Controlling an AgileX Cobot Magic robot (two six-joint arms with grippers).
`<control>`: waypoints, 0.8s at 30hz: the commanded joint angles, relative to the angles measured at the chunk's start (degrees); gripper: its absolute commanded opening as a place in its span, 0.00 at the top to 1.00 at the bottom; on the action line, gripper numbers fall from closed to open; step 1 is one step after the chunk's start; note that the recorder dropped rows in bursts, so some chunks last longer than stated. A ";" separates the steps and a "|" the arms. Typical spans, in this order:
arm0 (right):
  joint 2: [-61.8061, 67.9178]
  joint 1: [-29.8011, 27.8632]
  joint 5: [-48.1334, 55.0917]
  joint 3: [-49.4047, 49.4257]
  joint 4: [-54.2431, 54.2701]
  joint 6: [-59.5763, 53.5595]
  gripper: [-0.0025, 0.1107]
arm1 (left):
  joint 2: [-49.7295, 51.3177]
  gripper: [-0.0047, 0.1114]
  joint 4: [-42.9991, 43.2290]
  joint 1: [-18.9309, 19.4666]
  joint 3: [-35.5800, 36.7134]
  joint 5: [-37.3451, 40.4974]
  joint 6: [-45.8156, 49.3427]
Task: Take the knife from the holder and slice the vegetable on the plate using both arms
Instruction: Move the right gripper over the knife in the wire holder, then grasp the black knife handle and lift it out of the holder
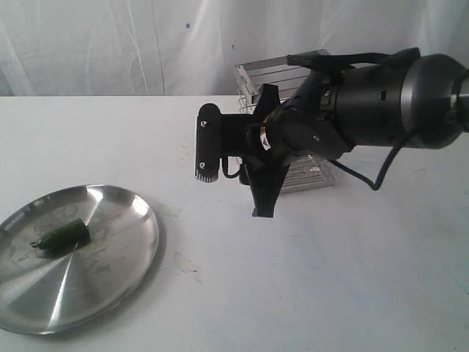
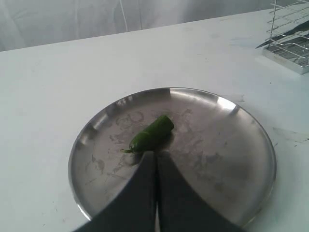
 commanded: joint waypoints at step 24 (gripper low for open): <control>-17.85 -1.35 12.26 -3.69 0.74 27.49 0.93 | -0.26 0.96 -0.09 -0.30 0.16 -0.07 0.00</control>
